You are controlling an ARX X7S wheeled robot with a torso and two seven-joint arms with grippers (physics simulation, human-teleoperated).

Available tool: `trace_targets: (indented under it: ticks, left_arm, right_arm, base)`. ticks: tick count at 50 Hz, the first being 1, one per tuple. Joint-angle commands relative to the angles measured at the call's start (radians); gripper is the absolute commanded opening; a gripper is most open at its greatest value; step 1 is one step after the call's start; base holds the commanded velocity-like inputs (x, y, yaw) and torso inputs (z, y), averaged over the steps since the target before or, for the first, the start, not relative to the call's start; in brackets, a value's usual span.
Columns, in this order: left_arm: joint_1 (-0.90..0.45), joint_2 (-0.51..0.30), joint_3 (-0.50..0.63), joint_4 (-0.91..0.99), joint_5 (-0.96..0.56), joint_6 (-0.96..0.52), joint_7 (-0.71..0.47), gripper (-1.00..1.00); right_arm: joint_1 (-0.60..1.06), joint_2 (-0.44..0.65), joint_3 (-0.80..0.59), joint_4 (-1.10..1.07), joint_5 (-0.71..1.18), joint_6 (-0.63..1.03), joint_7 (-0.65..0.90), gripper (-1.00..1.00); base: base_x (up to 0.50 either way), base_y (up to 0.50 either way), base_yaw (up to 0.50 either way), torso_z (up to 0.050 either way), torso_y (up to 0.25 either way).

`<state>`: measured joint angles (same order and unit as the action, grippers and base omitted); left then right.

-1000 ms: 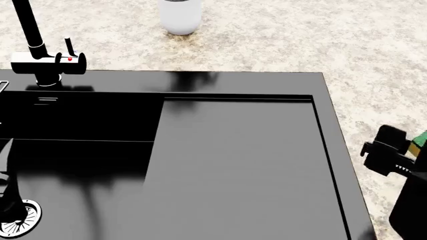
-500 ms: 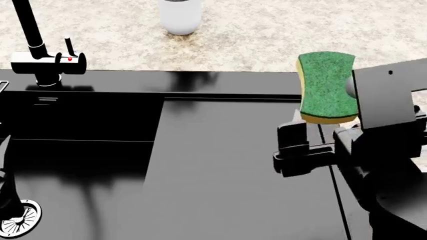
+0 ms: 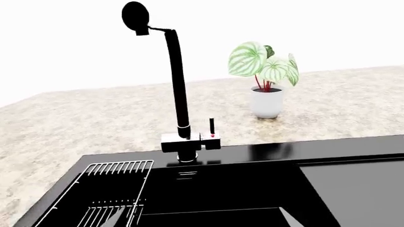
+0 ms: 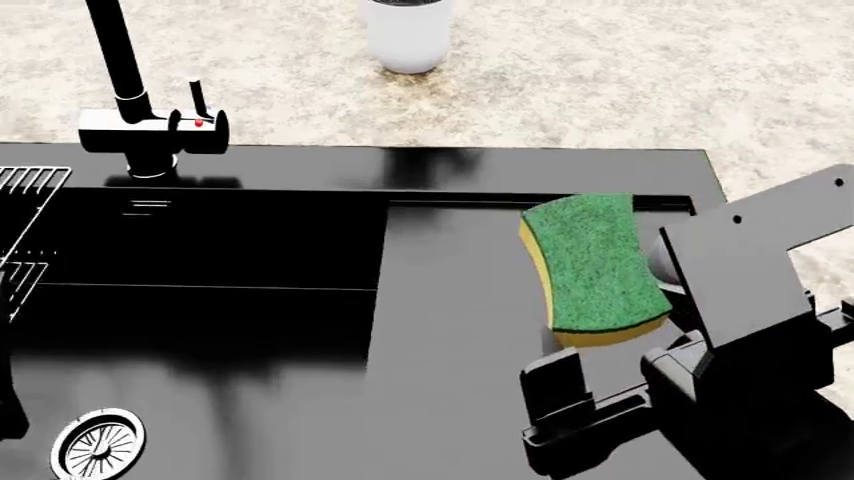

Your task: Pick the pan and sponge and place them into the sink. Then turn on the water.

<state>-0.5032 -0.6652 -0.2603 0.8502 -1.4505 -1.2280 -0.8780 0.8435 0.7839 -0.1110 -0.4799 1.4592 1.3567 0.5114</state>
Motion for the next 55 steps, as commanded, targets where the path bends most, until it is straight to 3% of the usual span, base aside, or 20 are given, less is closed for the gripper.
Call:
trace_targets:
  ticks: [1, 18, 27, 40, 55]
  left_arm:
    - [-0.001, -0.017, -0.016, -0.011, -0.014, 0.009, 0.017, 1.0]
    - [-0.025, 0.003, 0.025, -0.017, 0.006, 0.017, -0.001, 1.0]
    - [0.027, -0.038, -0.037, -0.002, -0.022, 0.038, 0.031, 1.0]
    - [0.036, -0.043, -0.034, -0.001, -0.011, 0.046, 0.042, 1.0]
    - [0.019, -0.013, 0.016, -0.003, 0.029, 0.051, 0.029, 1.0]
  right_arm:
    - [-0.057, 0.013, 0.038, -0.052, 0.047, -0.01, -0.001, -1.0]
    - [-0.077, 0.025, 0.03, -0.053, 0.034, -0.03, -0.002, -1.0]
    - [-0.075, 0.031, 0.025, -0.053, 0.038, -0.036, 0.006, -1.0]
    - [-0.097, 0.039, 0.01, -0.05, 0.037, -0.039, 0.012, -1.0]
    - [-0.123, -0.073, -0.205, 0.04, -0.139, -0.028, -0.069, -1.0]
  base:
    - [0.08, 0.5, 0.0, 0.0, 0.0]
    - [0.08, 0.5, 0.0, 0.0, 0.0]
    - [0.08, 0.5, 0.0, 0.0, 0.0]
    - [0.06, 0.36, 0.0, 0.0, 0.0]
    - [0.0, 0.0, 0.0, 0.0, 0.0]
